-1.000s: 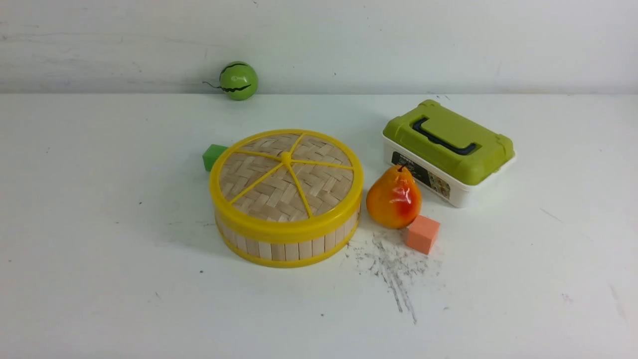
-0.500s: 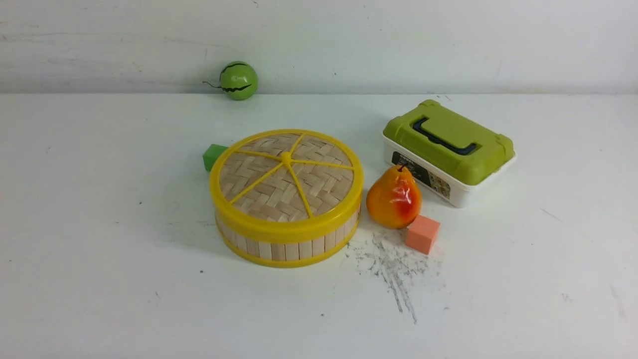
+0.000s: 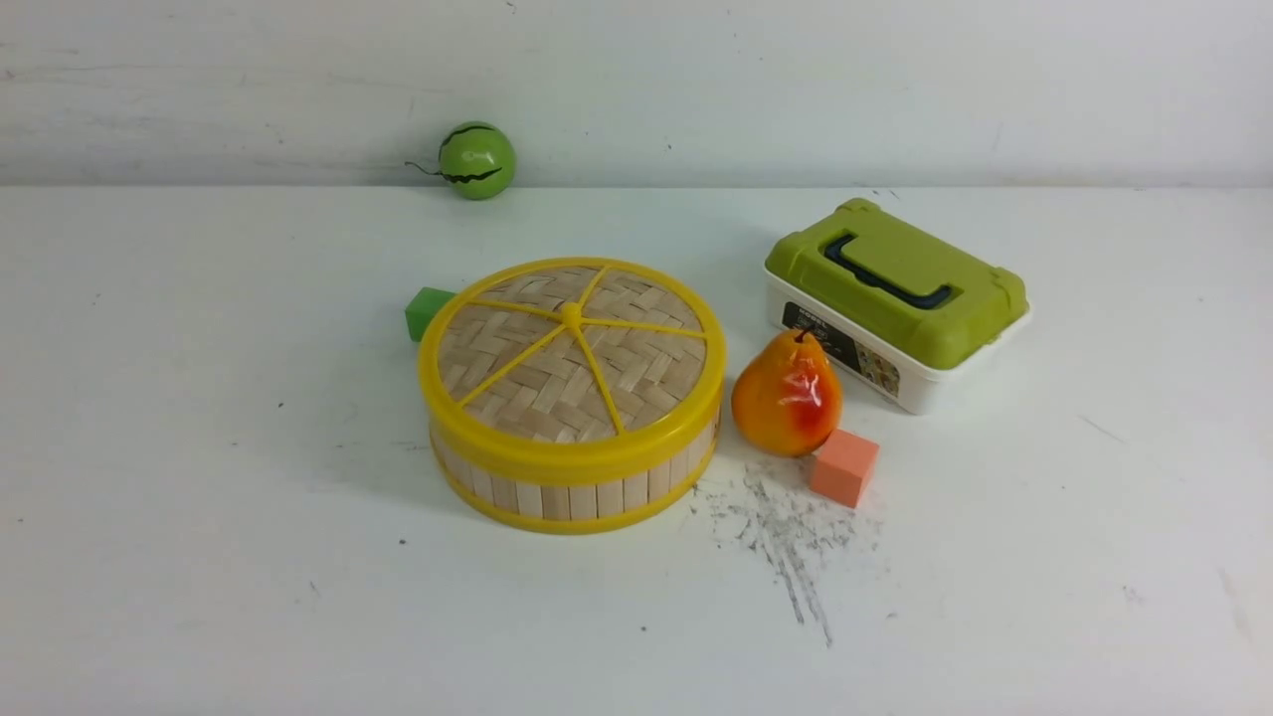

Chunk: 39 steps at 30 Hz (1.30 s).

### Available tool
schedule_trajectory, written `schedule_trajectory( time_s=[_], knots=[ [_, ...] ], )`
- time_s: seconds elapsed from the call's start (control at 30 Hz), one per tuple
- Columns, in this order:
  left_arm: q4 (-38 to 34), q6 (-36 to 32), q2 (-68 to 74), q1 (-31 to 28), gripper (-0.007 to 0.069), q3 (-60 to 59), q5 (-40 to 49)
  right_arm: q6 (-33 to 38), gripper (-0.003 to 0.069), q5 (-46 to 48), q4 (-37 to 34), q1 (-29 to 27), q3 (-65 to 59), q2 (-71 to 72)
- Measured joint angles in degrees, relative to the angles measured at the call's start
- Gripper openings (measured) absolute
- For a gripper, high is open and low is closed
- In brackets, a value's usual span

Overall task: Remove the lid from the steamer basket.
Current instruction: Use the left arm to lift the lid of the steamer

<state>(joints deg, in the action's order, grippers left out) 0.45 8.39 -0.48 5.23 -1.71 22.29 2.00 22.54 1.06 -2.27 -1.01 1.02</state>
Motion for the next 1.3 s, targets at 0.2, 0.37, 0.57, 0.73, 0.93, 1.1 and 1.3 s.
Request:
schedule_trajectory(
  time_s=[0.2, 0.37, 0.57, 0.73, 0.93, 1.1, 1.3],
  knots=[
    [0.0, 0.0, 0.0, 0.0, 0.0048, 0.0, -1.8, 0.0, 0.0239, 0.0, 0.0, 0.0, 0.0, 0.0],
    [0.1, 0.0, 0.0, 0.0, 0.0054, 0.0, -15.7, 0.0, 0.0239, 0.0, 0.0, 0.0, 0.0, 0.0],
    [0.1, 0.0, 0.0, 0.0, 0.0060, 0.0, -36.0, 0.0, 0.0239, 0.0, 0.0, 0.0, 0.0, 0.0],
    [0.1, 0.0, 0.0, 0.0, 0.0062, 0.0, -50.1, 0.0, 0.0239, 0.0, 0.0, 0.0, 0.0, 0.0],
    [-0.5, 4.3, 0.0, 0.0, 0.0066, 0.0, -58.0, 0.0, 0.0239, 0.0, 0.0, 0.0, 0.0, 0.0],
    [-1.8, 16.9, 0.0, 0.0, 0.0064, 5.5, -46.9, 0.0, 0.0239, 0.0, 0.0, 0.0, 0.0, 0.0],
    [-0.5, 17.4, 5.6, 0.0, -0.0013, 21.4, -23.6, 0.0, 0.0239, 0.0, 0.0, 0.0, 0.0, 0.0]
  ],
)
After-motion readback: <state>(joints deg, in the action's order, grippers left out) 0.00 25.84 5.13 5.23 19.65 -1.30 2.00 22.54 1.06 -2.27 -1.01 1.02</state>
